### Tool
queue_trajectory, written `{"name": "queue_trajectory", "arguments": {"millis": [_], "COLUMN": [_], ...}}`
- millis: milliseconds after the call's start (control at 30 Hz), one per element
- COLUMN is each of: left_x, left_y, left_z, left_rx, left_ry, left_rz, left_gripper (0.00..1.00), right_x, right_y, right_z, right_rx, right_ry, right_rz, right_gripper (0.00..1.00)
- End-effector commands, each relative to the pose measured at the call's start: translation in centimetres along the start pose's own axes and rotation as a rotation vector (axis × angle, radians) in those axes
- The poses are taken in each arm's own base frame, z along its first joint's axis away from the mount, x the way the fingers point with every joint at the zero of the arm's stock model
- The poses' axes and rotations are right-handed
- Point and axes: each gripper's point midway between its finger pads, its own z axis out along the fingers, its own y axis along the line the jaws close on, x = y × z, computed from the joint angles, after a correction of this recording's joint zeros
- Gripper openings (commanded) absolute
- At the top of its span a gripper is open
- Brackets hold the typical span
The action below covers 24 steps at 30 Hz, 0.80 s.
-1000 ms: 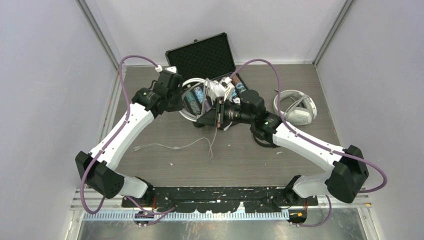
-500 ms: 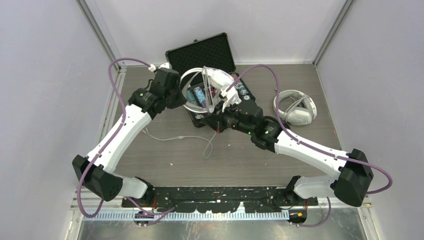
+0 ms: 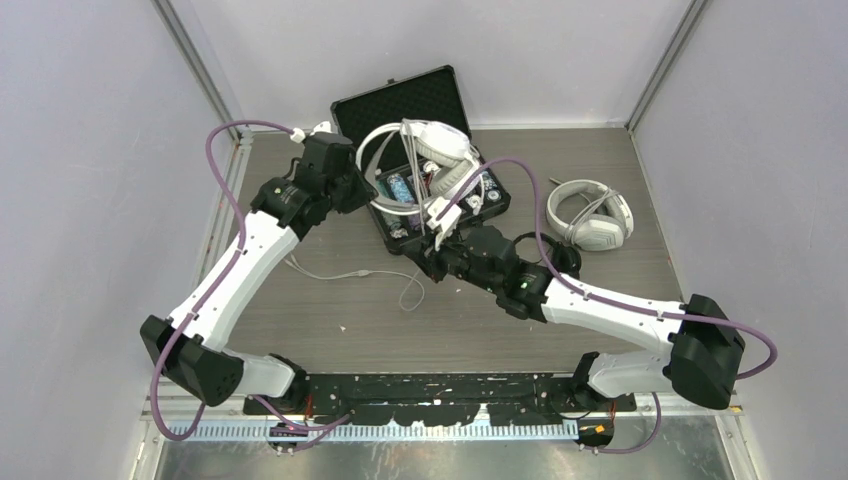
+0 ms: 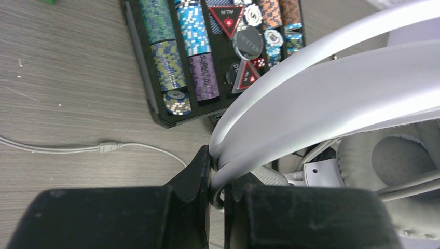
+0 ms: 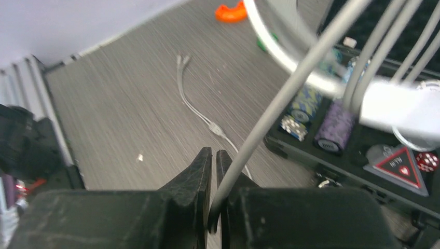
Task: Wrap the headphones
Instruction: Wrap the headphones cable around the headphones.
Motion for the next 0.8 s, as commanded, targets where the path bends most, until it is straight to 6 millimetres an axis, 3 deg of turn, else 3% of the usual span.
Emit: {"name": "queue_trajectory", "arguments": {"millis": [0,200,300,500,767], "left_x": [-6.1,-6.7,-6.7,-6.6,-7.0], "left_y": [-6.5,-7.3,-8.2,-9.2,-9.2], "left_z": [-5.4,-7.0,-7.8,-9.1,-10.7], "left_rx": [0.28,0.328,0.372,0.431,0.447], "left_ry": [-0.178,-0.189,-0.173,-0.148,-0.161], "left_rz": [-0.162,-0.18,-0.196,-0.225,-0.226], "left_gripper": [0.0,0.0,0.0,0.0,0.0], "right_x": [-1.3,-0.4,0.6,0.9,1.5], "right_y": [-1.1,-0.9,-1.0,-1.2,-1.5], "right_z": [0.0,0.9,1.3,1.8,3.8], "right_rx": [0.039,0.011,0.007,0.011,0.027], "right_ry": [-0.122,-0.174,-0.187,-0.267,-0.305], "right_rz": [-0.163,-0.213,-0.216,-0.254,-0.244], "right_gripper": [0.14,0.16,0.22,0.35,0.46]}}
